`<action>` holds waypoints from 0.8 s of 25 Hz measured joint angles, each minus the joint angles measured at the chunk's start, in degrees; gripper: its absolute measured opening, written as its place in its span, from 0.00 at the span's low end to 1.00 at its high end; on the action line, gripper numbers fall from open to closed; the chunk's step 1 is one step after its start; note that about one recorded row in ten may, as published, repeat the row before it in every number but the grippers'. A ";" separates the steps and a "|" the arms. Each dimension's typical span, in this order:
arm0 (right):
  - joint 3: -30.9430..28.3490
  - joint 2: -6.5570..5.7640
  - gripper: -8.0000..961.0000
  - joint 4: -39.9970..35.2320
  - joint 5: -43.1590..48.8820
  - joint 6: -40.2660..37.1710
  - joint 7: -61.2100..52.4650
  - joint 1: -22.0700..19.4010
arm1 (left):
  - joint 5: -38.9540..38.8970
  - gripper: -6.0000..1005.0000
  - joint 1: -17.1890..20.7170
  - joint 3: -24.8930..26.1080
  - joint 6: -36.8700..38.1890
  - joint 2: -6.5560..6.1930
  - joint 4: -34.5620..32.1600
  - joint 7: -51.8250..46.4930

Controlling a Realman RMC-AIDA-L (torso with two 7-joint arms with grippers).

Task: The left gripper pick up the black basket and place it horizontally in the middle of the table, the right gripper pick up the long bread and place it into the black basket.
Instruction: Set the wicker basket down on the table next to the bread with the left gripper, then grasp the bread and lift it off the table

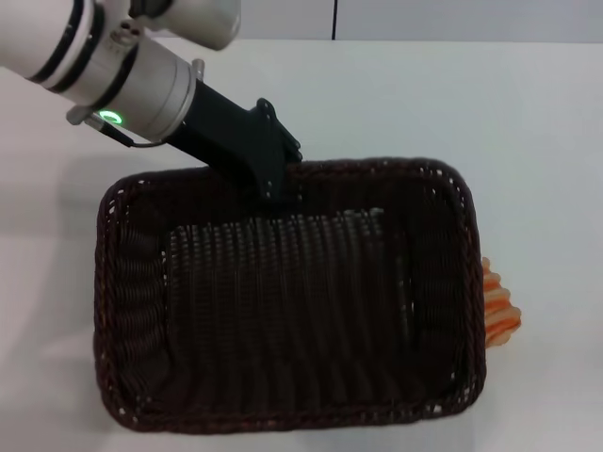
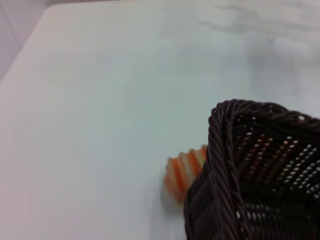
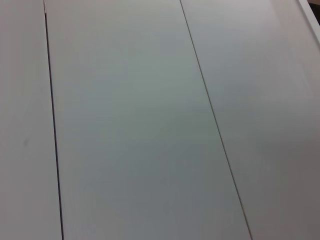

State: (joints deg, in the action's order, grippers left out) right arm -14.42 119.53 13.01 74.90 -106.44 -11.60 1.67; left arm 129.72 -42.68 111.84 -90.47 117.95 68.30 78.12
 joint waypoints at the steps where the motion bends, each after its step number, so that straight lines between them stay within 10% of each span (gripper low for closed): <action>1: 0.00 0.00 0.86 0.00 0.04 0.00 0.00 0.00 | 0.01 0.19 -0.25 -0.99 0.31 0.12 -1.64 1.52; 15: 0.09 0.00 0.86 0.19 0.24 0.01 0.01 0.44 | -0.01 0.18 -1.72 -6.78 5.95 0.35 -4.69 4.01; 20: 0.11 0.04 0.86 0.27 0.26 0.05 0.00 0.44 | -1.93 0.33 -1.97 -6.96 7.36 0.44 -4.60 6.33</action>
State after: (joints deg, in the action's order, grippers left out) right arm -14.31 119.57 13.28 75.16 -106.40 -11.60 2.11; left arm 127.79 -44.65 104.88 -83.11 118.39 63.71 84.45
